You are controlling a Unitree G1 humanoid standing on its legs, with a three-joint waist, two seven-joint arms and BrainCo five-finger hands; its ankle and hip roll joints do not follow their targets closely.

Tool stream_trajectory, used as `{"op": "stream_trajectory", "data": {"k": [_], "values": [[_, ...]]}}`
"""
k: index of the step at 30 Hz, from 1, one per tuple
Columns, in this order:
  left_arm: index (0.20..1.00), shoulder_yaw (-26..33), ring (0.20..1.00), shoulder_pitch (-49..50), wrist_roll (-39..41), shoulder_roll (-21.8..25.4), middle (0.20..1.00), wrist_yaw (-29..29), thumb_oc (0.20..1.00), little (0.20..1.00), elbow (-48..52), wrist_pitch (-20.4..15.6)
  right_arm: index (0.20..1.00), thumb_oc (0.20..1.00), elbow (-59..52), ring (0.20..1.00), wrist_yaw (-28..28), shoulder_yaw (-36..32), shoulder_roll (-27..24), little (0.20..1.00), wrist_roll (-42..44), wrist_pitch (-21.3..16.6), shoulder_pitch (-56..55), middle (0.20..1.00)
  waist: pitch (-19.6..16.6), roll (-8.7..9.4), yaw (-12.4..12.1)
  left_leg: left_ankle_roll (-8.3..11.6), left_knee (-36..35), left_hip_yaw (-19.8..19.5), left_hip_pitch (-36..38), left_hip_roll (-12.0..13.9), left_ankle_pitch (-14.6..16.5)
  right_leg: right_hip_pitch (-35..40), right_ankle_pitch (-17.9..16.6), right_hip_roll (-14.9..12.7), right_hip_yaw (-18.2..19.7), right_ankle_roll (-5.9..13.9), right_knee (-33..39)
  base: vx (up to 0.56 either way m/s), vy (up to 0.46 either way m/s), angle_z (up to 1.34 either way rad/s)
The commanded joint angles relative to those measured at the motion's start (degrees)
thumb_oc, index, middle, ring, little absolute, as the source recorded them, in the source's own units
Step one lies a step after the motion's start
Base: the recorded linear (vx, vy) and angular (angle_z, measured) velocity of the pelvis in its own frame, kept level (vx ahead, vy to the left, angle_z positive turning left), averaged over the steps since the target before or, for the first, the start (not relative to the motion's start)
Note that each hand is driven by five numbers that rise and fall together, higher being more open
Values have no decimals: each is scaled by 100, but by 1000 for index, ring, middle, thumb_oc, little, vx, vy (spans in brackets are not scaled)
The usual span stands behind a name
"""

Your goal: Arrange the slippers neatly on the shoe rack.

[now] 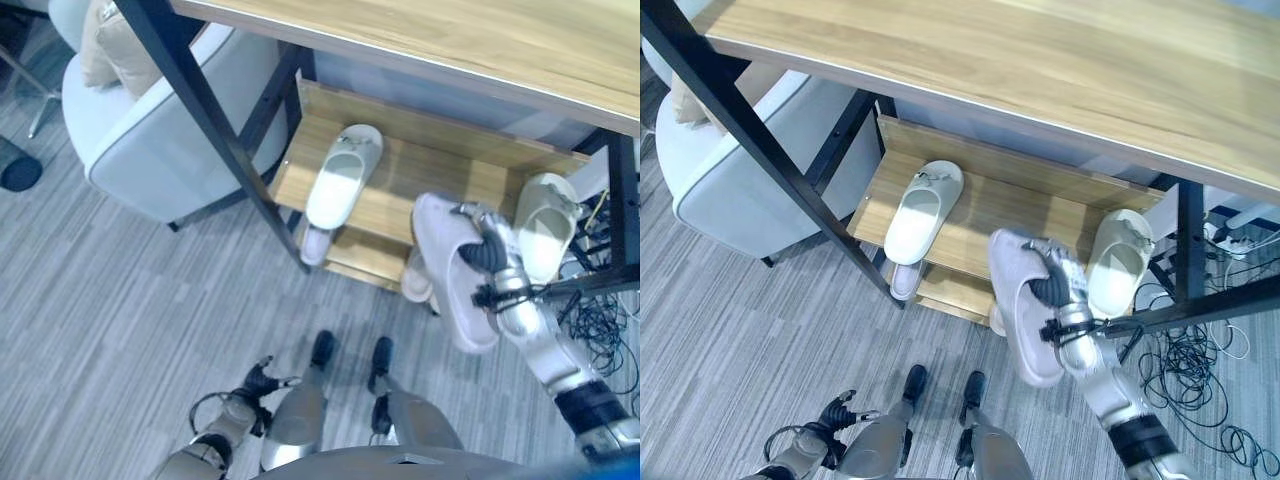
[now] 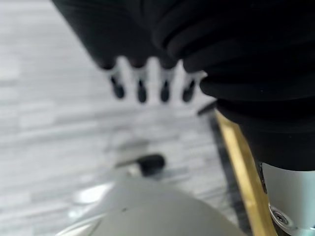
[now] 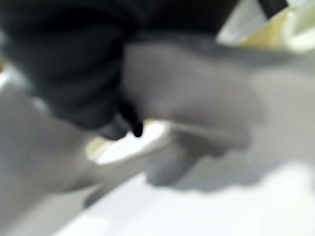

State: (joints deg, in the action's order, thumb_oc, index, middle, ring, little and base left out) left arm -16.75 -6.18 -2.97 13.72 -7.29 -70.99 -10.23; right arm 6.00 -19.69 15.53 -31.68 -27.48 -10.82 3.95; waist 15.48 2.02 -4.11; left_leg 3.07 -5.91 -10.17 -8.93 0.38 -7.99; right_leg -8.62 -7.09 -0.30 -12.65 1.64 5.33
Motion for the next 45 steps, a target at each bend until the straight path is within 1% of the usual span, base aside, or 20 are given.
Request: {"op": "stream_trajectory", "data": {"k": [1,5,6,7,9,13,14,18,20,22,25,28,30,32,34,35,38,39,42,45], "values": [[1000,22,1000,59,317,-129,1000,62,1000,1000,-34,-75,200,200,-400,200,89,-36,-397,200,-180,-388,-13,200,-50,-201,-175,182,287,-159,-120,519,389,351,1423,-526,241,403,-1075,-41,-202,-1],[1000,170,1000,229,560,-75,1000,8,1000,1000,92,-127,200,200,-433,200,36,-70,-398,200,-29,-503,-253,200,72,-233,-143,286,981,-266,-500,471,466,415,1702,-540,-59,266,-1302,-34,-78,26],[1000,207,1000,287,589,-75,1000,-23,1000,1000,112,-143,200,200,-424,200,20,-123,-430,200,-28,-510,-345,200,119,-237,-101,294,1266,-97,-708,431,508,476,1785,-597,-216,238,-1342,-3,32,61],[1000,276,1000,411,603,-67,1000,-47,1000,1000,105,-163,200,200,-418,200,-12,-220,-419,200,18,-513,-523,200,144,-249,-59,282,1383,365,-1016,547,355,589,1879,-639,-403,247,-1369,62,87,82],[1000,374,1000,488,553,-50,1000,-65,1000,1000,-45,-134,200,200,-363,200,-65,-217,-358,200,82,-470,-545,200,139,-257,-116,279,1198,706,-1412,748,-100,710,1878,-632,-485,266,-1334,123,124,113],[1000,695,1000,615,320,-29,1000,-128,1000,1000,-533,-8,200,200,-459,200,-6,-182,-235,200,154,-481,-627,200,61,-105,-227,239,622,859,-1249,834,-111,1025,1892,-672,-246,414,-1184,281,220,16],[1000,716,1000,585,125,-31,1000,-231,1000,1000,-648,50,200,200,-408,200,22,-151,-235,200,119,-460,-645,200,-24,-70,-215,252,739,910,-1313,786,-138,1063,1821,-723,-218,456,-1140,275,282,-44],[1000,740,1000,624,-134,5,1000,-313,1000,1000,-730,111,200,200,-257,200,181,65,-120,200,95,-360,-530,200,-148,96,-220,68,1225,1026,-1315,537,247,1093,1648,-1026,104,590,-1140,189,282,-62],[1000,764,1000,336,125,237,1000,-311,1000,1000,-483,60,200,200,-131,200,307,286,56,200,230,-296,-401,200,-137,171,-190,-164,1472,1183,-1227,307,602,742,1227,-1293,363,686,-1615,160,443,-64],[1000,653,1000,76,223,344,1000,-407,1000,1000,-268,0,200,200,52,200,329,506,63,200,36,-215,-208,200,-43,135,-141,-284,1548,1221,-1236,234,700,381,825,-1402,448,731,-2074,-2,242,-16],[1000,557,1000,-97,267,365,1000,-476,1000,1000,-78,-43,200,200,175,200,320,651,99,200,-104,-192,-132,200,16,87,-119,-332,1504,1273,-1157,242,791,154,745,-1485,403,732,-2187,-15,122,-6],[1000,387,1000,-262,410,392,1000,-546,1000,1000,197,-189,200,200,329,200,300,806,115,200,-127,-148,13,200,172,44,-47,-269,1368,1333,-1067,326,792,-117,628,-1557,181,711,-1589,-65,-9,-53],[1000,113,1000,-559,570,399,1000,-522,1000,1000,443,-268,200,200,626,200,157,930,108,200,-147,-41,444,200,569,95,-27,-177,1749,1362,-1256,448,894,-416,430,-1580,46,828,-969,-173,-191,-82],[1000,-16,1000,-843,550,345,1000,-555,1000,1000,387,-314,200,200,687,200,61,948,48,200,-129,-76,500,200,727,116,58,-141,2100,1240,-1664,385,917,-686,532,-1499,327,777,-1137,-169,-144,-2],[1000,33,1000,-933,843,226,1000,-608,1000,1000,254,-371,200,200,1140,200,-33,1100,2,200,-145,-102,641,200,738,45,129,-47,2319,1132,-2175,527,850,-1368,593,-1463,240,716,-1773,-163,-173,71],[1000,170,1000,-975,1221,252,1000,-667,1000,1000,263,-437,200,200,1331,200,-139,1069,-62,200,-41,-113,778,200,662,15,169,-6,2554,988,-2604,590,840,-1856,800,-1436,275,681,-2293,-89,-155,37],[1000,219,1000,-1056,1407,295,1000,-692,1000,1000,297,-485,200,200,1362,200,-228,1048,-131,200,-26,-109,901,200,643,-12,199,2,2768,906,-2907,587,874,-2190,976,-1439,337,639,-2690,-21,-95,28],[1000,215,1000,-1191,1593,362,1000,-740,1000,1000,366,-527,200,200,1429,200,-360,1036,-194,200,14,-120,1108,200,650,-35,204,55,3024,799,-3169,585,1068,-2507,1263,-1449,410,635,-3126,26,-102,3],[1000,191,1000,-1343,1732,438,1000,-799,1000,1000,466,-620,200,200,1558,200,-501,1032,-243,200,98,-116,1454,200,608,-51,209,43,3432,725,-3708,570,1182,-3079,1455,-1487,496,583,-3658,-20,-69,-12],[1000,222,1000,-1509,2405,678,1000,-865,1000,1000,1146,-903,200,200,1613,200,-980,898,-443,200,302,-97,2237,200,516,-136,144,-29,4672,497,-5193,597,1529,-4600,1913,-1516,695,425,-4980,-55,-77,38]]}}
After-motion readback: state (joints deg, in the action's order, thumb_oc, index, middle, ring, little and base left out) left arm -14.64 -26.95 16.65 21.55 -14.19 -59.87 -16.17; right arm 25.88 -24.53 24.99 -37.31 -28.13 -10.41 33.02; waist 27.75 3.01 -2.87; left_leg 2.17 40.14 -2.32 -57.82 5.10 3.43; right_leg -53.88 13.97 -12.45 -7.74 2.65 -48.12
